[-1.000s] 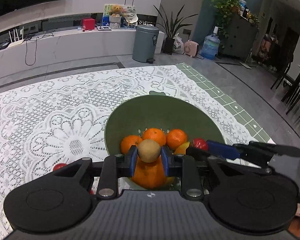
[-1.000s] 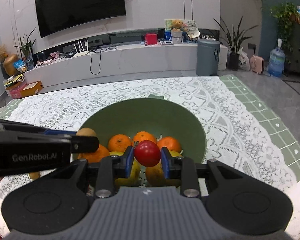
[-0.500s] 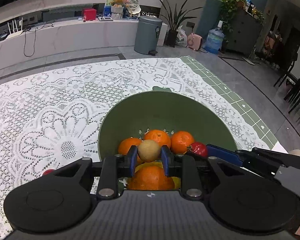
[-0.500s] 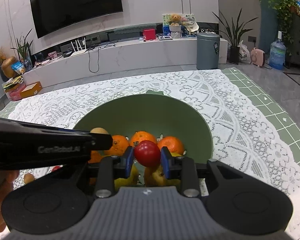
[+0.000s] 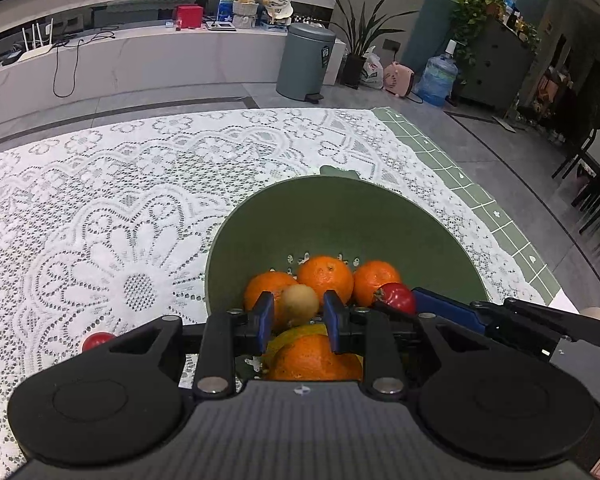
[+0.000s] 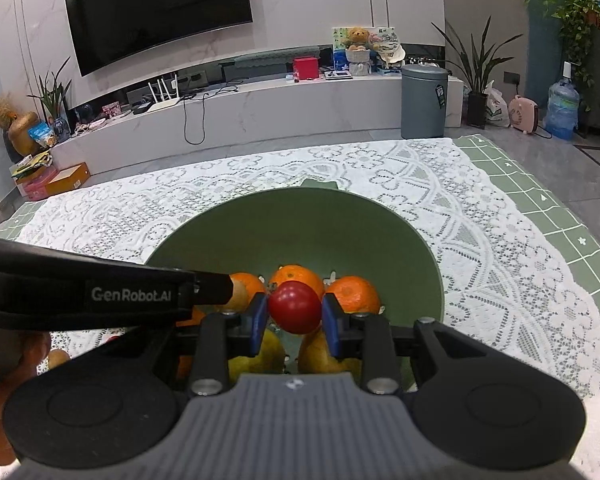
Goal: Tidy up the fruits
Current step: 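Carry the kiwi and the cherry tomato over the green colander, then open both tools to drop the kiwi and tomato into the colander, then lift both tools away from the colander toward the remaining tomatoes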
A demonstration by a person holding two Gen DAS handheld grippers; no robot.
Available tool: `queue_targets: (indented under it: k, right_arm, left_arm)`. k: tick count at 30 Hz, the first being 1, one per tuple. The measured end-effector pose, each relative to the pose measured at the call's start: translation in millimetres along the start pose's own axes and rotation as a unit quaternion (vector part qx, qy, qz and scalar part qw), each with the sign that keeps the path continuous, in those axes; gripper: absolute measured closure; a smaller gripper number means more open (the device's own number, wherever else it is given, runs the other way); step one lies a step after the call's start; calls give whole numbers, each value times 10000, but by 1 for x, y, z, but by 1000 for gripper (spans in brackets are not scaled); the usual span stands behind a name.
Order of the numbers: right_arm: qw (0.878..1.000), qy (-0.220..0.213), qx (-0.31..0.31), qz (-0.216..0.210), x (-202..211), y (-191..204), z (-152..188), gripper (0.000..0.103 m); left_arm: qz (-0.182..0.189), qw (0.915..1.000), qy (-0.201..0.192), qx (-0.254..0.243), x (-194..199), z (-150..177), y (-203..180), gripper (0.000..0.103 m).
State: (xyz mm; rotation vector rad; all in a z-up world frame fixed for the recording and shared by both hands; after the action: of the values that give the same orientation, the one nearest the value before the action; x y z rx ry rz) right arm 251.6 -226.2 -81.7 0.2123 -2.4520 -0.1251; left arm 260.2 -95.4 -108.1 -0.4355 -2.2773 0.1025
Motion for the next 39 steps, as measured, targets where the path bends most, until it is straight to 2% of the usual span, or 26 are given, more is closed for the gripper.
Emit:
queue_targets:
  k: [7,13,16,18,20,25,28,31,39]
  right_arm:
    - [10000,-11,-3,-6,-1,1,1,75]
    - [9999,-107,-36,14,2,0,-1,74]
    - [9998,-207,-48,19,6,0,-2,65]
    - [9997,-246,-50,42,8,0,-2,64]
    - [9995,-284,-61,85,10,-1,-4,55]
    - [9986,-496,-40,161,22,0,-6,42]
    - [9976,-648,90,207,29,3,-7,38]
    - [9949,-902,210,393,39,6,-10,38]
    - [9893,-1389,1,451,65,10,-14,38]
  left_arm:
    - [-25,10000,-35,-30,5,0,-1,64]
    - [-70,9999,-127,-59,13,-3,-3,63]
    - [-121,9996,-220,-157,21,-5,-4,58]
    - [-142,9993,-291,-209,28,-6,-6,58]
    - [-177,9989,-364,-252,34,-6,-6,57]
    - [-335,9974,-544,-326,54,-3,-4,54]
    - [-399,9967,-642,-283,66,-1,-1,53]
    - [-488,9957,-756,-204,79,0,4,52]
    - [-759,9934,-844,-182,103,10,22,48]
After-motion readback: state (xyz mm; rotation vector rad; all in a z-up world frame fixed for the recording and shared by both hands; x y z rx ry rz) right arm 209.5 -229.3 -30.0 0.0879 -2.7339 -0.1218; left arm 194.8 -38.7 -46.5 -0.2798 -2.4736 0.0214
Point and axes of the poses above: each gripper's, at about its wrist camera, not at the fingertips, and x roughly against the way its jaws point, y to its left, z to its underside, the point moved 7 cm from there along -x, roughly the way its jaws point, and after that the axes turned 3 degrees about -y, right-handed, at the moved point
